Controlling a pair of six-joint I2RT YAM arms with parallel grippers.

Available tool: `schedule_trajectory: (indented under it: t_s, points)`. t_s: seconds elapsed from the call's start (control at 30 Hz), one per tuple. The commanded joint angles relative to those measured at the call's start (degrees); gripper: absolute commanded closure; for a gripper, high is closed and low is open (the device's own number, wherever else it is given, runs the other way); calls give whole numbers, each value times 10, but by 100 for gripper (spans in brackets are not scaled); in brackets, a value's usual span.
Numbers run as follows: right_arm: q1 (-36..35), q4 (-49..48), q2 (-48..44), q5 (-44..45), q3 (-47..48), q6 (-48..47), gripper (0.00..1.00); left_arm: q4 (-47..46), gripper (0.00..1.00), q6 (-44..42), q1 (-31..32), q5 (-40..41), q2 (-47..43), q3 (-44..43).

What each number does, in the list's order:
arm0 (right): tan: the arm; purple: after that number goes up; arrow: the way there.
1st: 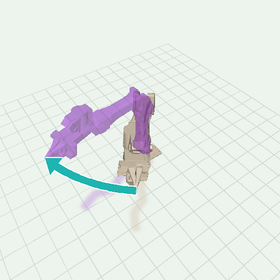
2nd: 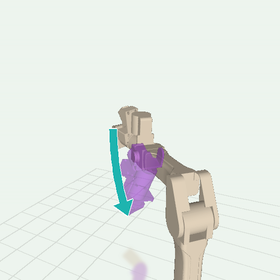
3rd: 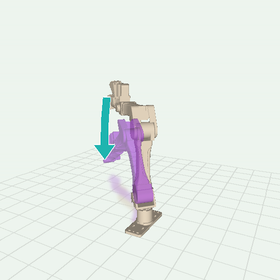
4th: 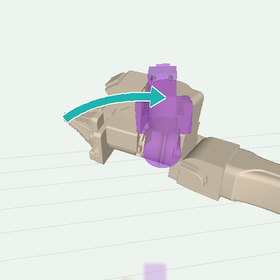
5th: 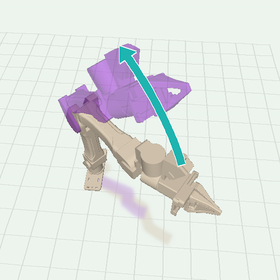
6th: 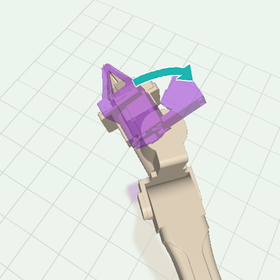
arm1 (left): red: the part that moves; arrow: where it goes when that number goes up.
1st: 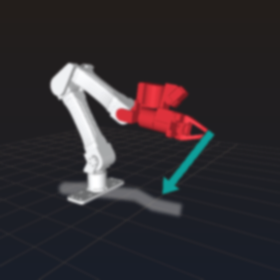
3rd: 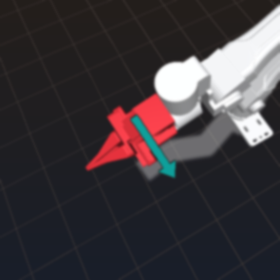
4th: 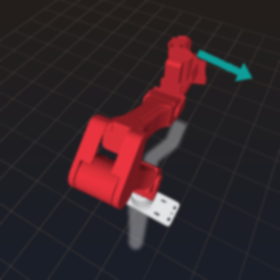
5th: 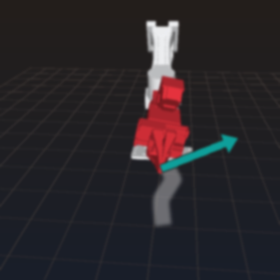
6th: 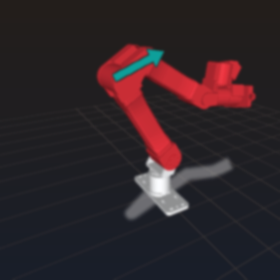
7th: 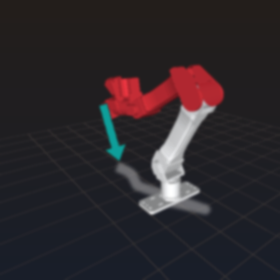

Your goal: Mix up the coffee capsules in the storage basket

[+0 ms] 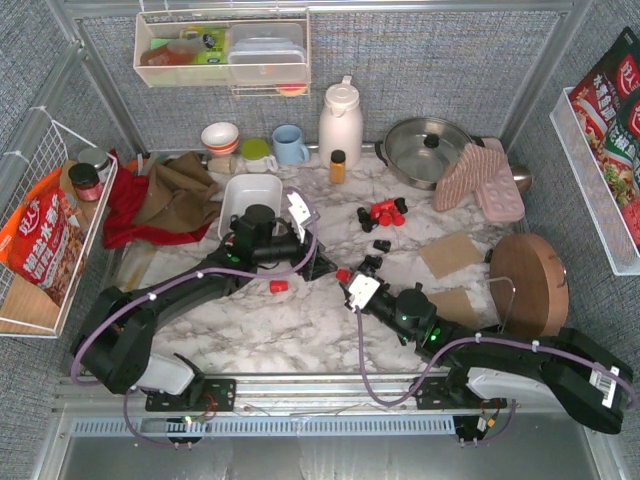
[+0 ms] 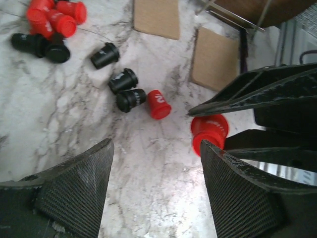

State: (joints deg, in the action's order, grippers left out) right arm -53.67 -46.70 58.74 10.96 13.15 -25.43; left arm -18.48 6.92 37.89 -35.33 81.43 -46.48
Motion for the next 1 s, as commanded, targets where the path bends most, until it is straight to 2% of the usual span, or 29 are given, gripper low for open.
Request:
schedule_trajectory:
  t_s: [0.0, 0.23, 0.4, 0.57, 0.73, 0.77, 0.83, 0.97]
  points:
    - [3, -76, 17, -40, -11, -22, 77, 4, 21, 11, 21, -25, 6, -9]
    - [7, -82, 27, -45, -10, -25, 77, 33, 22, 4, 45, -30, 15, -24]
    - [10, -78, 27, -41, -9, -24, 77, 78, 29, -11, 54, -33, 37, -49]
    - [12, -74, 21, -40, -9, -23, 77, 116, 48, -19, 61, -42, 62, -72]
    - [12, -67, 17, -33, -7, -22, 76, 143, 77, -18, 62, -65, 86, -97]
    - [12, -63, 17, -29, -5, -20, 74, 150, 83, -19, 62, -66, 91, -102]
    - [12, -56, 17, -20, -1, -18, 66, 165, 91, -22, 62, -59, 97, -114]
    - [11, -49, 18, -9, 3, -15, 49, 183, 97, -26, 59, -25, 99, -128]
